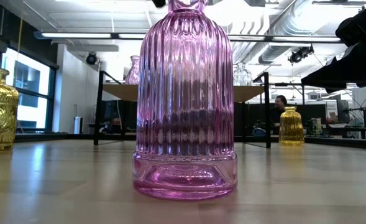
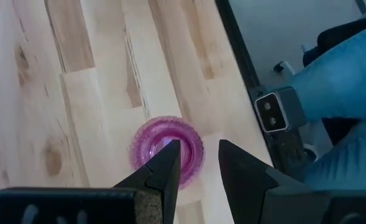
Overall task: Sort vases onto shelf
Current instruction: Put the right purple vase on the shelf aligned with the other purple vase
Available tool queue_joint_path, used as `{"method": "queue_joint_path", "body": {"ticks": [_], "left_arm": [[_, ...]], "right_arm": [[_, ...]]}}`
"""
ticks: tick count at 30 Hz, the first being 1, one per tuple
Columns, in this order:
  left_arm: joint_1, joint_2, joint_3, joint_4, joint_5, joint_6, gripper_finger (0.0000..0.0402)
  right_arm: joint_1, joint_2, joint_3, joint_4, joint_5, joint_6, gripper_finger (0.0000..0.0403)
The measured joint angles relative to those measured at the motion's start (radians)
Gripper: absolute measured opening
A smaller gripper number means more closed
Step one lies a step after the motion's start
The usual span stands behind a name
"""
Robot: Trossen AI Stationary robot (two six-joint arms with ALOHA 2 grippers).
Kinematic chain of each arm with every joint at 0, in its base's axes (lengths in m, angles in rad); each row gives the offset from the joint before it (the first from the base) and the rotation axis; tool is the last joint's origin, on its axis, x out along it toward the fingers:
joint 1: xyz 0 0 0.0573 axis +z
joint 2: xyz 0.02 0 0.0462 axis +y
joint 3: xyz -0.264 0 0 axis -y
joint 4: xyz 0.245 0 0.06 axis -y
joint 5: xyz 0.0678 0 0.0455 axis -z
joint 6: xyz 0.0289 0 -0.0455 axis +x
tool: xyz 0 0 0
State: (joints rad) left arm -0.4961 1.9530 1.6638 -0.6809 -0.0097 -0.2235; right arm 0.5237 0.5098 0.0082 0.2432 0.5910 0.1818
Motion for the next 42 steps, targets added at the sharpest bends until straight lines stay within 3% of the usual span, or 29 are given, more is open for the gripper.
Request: {"method": "queue_joint_path", "body": {"ticks": [42], "left_arm": [[0.033, 0.034, 0.001, 0.008, 0.027, -0.089, 0.0100]], "right_arm": [[0.000, 0.000, 0.000, -0.015, 0.000, 0.000, 0.0087]]}}
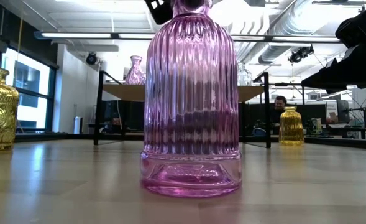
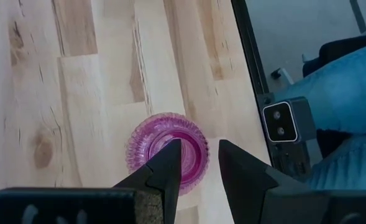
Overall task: Sort vases onto shelf
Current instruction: Put the right purple vase on the shelf aligned with the other purple vase
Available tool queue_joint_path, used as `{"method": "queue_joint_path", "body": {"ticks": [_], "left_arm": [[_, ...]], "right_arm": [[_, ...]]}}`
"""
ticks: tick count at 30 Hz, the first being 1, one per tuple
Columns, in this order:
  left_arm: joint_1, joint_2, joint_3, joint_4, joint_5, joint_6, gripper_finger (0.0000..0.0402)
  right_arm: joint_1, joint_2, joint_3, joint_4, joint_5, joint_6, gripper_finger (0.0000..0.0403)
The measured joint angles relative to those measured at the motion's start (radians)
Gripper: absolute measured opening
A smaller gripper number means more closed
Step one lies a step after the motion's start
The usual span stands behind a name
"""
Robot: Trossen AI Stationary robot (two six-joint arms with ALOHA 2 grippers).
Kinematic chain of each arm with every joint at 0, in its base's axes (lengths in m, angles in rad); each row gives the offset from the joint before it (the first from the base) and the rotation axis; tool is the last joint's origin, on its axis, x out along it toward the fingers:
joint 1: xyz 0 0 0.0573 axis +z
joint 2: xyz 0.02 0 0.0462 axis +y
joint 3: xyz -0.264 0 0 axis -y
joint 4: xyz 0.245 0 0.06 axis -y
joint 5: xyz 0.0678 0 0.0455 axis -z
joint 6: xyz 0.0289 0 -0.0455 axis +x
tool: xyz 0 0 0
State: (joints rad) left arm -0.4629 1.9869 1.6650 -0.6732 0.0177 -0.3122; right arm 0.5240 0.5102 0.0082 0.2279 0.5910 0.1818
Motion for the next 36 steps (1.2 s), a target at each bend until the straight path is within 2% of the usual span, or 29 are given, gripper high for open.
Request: {"method": "queue_joint_path", "body": {"ticks": [12, 17, 20, 36], "left_arm": [[0.000, 0.000, 0.001, -0.039, 0.048, 0.034, 0.0099], [0.020, -0.003, 0.002, -0.084, 0.064, -0.069, 0.0100], [0.025, -0.003, 0.002, -0.080, 0.095, -0.061, 0.0100], [0.032, -0.008, 0.000, -0.142, 0.082, -0.200, 0.0099]], "right_arm": [[0.000, 0.000, 0.000, 0.000, 0.000, 0.000, 0.0087], [0.000, 0.000, 0.000, 0.000, 0.000, 0.000, 0.0087], [0.000, 0.000, 0.000, 0.000, 0.000, 0.000, 0.0087], [0.000, 0.000, 0.000, -0.002, 0.000, 0.000, 0.0087]]}}
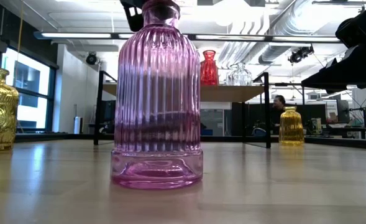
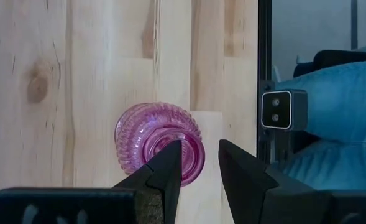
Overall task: Sort vases onto shelf
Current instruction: Put the right purple vase on the shelf aligned with the other purple vase
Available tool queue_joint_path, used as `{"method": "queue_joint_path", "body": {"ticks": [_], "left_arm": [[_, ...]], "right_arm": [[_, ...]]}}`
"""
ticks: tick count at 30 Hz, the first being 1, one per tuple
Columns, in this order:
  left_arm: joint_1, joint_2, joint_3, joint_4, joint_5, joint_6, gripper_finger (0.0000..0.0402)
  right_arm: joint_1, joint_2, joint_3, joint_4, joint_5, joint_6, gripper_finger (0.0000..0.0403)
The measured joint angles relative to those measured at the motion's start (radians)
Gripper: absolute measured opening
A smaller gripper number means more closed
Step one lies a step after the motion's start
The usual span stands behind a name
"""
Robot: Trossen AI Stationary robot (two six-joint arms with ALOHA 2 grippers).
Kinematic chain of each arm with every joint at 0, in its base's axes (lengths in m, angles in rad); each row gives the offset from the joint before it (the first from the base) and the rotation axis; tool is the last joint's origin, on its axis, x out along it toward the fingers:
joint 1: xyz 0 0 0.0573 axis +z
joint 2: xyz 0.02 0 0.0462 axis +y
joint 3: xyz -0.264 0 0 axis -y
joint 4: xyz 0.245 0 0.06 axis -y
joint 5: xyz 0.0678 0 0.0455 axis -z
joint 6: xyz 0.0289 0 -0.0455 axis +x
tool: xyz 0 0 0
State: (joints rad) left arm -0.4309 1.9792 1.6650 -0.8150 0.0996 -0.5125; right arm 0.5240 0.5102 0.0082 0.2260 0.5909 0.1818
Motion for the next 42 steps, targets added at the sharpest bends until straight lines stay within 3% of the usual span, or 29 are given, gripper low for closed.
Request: {"method": "queue_joint_path", "body": {"ticks": [8, 28, 32, 42], "left_arm": [[0.007, -0.003, -0.001, 0.000, 0.023, -0.033, 0.0102], [0.033, -0.004, 0.000, -0.020, 0.097, -0.052, 0.0170], [0.033, -0.005, 0.000, -0.041, 0.045, 0.006, 0.0180], [0.030, -0.005, -0.001, -0.054, -0.042, 0.045, 0.0139]], "right_arm": [[0.000, 0.000, 0.000, -0.001, 0.000, 0.000, 0.0087], [0.000, 0.000, 0.000, -0.001, 0.000, 0.000, 0.0087], [0.000, 0.000, 0.000, -0.001, 0.000, 0.000, 0.0087], [0.000, 0.000, 0.000, -0.001, 0.000, 0.000, 0.0087]]}}
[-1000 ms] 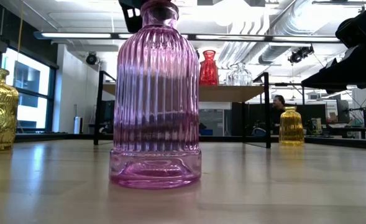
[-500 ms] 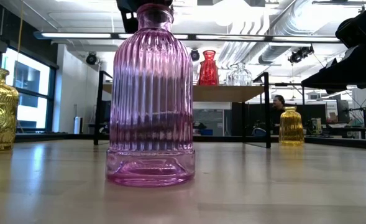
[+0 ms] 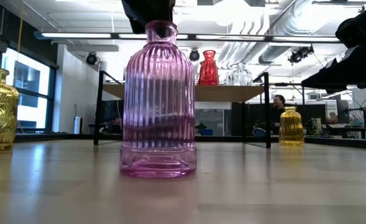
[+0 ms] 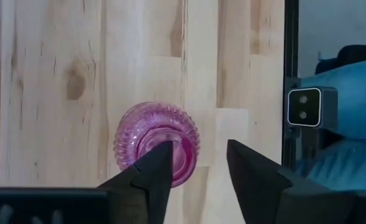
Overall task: Sort vases onto shelf
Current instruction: Put the right purple vase on the shelf aligned with the other purple vase
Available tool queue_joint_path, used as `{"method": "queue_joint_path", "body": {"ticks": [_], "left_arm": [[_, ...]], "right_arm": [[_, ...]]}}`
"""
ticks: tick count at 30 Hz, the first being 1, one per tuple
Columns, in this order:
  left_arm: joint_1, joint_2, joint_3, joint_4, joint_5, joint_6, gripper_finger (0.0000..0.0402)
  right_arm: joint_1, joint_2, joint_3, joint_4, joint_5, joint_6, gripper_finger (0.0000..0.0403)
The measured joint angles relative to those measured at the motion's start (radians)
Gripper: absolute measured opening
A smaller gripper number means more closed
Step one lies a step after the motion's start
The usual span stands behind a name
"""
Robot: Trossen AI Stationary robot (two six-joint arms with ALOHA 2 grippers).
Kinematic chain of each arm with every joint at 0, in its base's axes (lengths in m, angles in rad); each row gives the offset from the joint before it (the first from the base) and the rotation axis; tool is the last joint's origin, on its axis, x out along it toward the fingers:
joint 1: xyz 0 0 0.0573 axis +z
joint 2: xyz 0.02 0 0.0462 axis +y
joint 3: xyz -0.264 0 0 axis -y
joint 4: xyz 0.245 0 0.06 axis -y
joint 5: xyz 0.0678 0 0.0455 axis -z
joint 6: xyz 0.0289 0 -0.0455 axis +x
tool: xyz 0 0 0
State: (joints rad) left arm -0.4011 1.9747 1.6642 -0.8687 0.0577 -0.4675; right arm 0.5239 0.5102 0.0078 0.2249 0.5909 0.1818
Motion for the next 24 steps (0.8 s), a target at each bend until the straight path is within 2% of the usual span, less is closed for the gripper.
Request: {"method": "queue_joint_path", "body": {"ticks": [13, 24], "left_arm": [[0.000, 0.000, 0.000, -0.008, 0.011, 0.027, 0.0012], [0.000, 0.000, 0.000, -0.010, 0.011, 0.034, 0.0009]], "right_arm": [[0.000, 0.000, 0.000, 0.000, 0.000, 0.000, 0.0087], [0.000, 0.000, 0.000, 0.000, 0.000, 0.000, 0.0087]]}}
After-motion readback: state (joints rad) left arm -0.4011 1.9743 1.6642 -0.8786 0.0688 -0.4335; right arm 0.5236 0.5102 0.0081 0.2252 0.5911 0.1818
